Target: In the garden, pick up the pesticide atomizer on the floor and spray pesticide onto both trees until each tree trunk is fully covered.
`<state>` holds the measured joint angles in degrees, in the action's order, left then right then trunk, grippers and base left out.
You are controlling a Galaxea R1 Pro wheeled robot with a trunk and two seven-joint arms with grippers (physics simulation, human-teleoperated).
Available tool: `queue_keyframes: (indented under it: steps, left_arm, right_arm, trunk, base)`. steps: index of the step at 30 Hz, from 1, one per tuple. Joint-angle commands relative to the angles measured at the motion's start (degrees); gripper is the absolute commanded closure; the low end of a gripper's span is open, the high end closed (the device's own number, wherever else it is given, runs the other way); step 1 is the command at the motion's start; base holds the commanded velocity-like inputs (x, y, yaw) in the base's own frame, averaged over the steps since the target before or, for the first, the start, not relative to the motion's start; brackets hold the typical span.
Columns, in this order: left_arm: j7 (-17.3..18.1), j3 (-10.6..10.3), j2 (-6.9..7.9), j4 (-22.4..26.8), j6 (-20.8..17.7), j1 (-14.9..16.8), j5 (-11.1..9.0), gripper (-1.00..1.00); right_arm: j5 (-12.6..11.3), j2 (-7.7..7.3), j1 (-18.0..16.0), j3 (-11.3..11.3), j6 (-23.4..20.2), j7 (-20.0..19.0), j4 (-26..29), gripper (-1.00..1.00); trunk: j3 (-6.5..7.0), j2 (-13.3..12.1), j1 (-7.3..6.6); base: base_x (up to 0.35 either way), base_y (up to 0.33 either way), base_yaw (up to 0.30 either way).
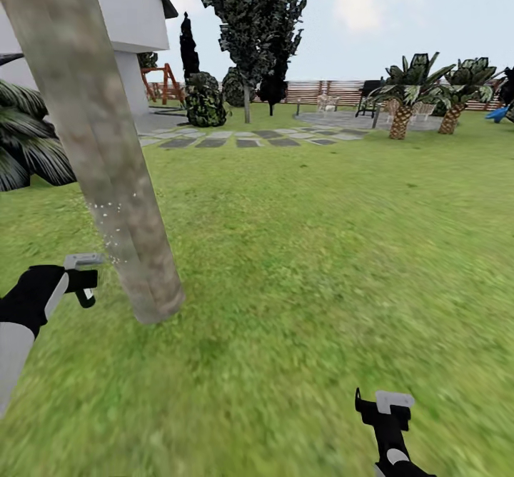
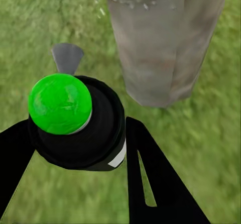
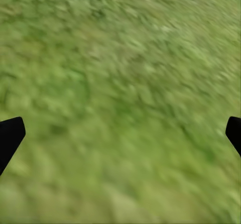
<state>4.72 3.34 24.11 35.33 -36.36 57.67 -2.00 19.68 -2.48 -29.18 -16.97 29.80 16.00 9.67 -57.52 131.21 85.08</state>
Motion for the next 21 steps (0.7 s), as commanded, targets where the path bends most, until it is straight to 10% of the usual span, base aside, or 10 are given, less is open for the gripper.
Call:
queue_keyframes:
  steps: [1,8,21]
  left_arm:
    - [-1.14,-0.02,-0.12,0.13,-0.01,0.04,-0.17,1.0]
    - [-4.8,0.0,-3.17,-0.11,1.42,-0.15,-0.67,1.0]
    - [-5.69,0.23,-3.05,-0.7,3.28,-2.37,-0.38,1.0]
  right_arm:
    - [0.0,-0.03,0.0,0.0,0.0,0.0,0.0,-1.0]
    - [0.0,-0.07,0.0,0.0,0.0,0.0,0.0,-1.0]
    - [0.0,-0.07,0.0,0.0,0.0,0.0,0.0,-1.0]
  trunk:
    - [0.0,0.0,0.0]
    - [0.0,0.0,0.0]
    - [0.0,0.0,0.0]
  base:
    - [0.0,0.0,0.025]
    - [0.0,-0.147,0.003]
    - [0.0,-0.272,0.016]
